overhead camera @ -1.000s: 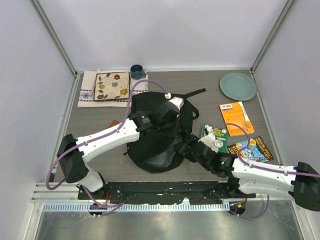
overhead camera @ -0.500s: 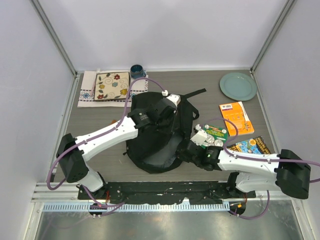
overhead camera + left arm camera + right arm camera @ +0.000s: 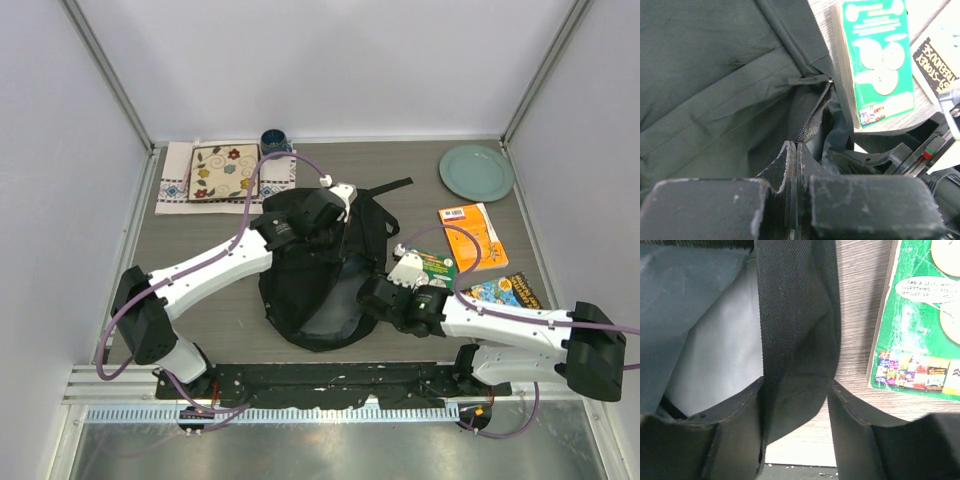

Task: Pack the student bag
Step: Adjust the student bag at the center of the board.

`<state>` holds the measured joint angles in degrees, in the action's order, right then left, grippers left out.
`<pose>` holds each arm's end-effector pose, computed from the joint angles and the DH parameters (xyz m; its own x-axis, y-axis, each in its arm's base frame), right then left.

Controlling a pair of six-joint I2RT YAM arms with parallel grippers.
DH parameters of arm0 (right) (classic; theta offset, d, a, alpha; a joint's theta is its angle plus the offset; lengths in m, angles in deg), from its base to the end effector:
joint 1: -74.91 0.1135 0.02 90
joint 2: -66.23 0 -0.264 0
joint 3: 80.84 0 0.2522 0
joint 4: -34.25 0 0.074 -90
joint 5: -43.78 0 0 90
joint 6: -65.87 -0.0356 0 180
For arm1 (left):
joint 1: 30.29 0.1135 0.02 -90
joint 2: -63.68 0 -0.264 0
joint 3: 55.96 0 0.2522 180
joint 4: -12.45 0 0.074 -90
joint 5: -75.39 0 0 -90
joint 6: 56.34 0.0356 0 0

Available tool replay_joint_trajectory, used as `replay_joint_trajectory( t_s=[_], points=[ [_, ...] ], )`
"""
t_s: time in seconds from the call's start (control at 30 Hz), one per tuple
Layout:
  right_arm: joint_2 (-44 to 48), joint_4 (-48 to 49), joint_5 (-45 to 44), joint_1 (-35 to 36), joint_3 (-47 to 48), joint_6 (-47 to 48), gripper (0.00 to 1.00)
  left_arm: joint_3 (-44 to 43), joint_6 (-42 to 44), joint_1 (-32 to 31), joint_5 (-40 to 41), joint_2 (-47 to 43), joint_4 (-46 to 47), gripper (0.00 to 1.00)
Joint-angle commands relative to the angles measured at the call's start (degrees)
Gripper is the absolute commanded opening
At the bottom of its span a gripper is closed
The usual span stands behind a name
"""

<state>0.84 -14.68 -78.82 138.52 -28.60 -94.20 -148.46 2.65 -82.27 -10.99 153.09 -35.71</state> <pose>0.1080 0.1745 0.2043 -0.7379 0.2947 -0.6072 0.1502 0.9488 0.2779 0.2152 -0.2716 0.3135 -0.7646 0.1432 -0.6283 0.4257 0.8443 -0.3255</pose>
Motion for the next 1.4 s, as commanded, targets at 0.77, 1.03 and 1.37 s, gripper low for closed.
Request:
replay_joint_trajectory(
  t_s=[0.77, 1.03, 1.37],
  points=[
    [31.99, 23.49, -5.91, -3.66, -11.68, -16.06, 0.85, 6.67, -2.48, 0.39, -5.73, -7.67, 6.27, 0.02],
    [21.71, 30.75, 13.15, -13.77, -9.38, -19.76, 0.86, 7.28, -2.31, 0.39, -6.25, -8.19, 7.41, 0.01],
    [11.16, 44.14, 24.86, -18.7, -10.97, -24.95, 0.86, 7.55, -1.6, 0.39, -6.43, -9.16, 7.76, 0.01]
  ],
)
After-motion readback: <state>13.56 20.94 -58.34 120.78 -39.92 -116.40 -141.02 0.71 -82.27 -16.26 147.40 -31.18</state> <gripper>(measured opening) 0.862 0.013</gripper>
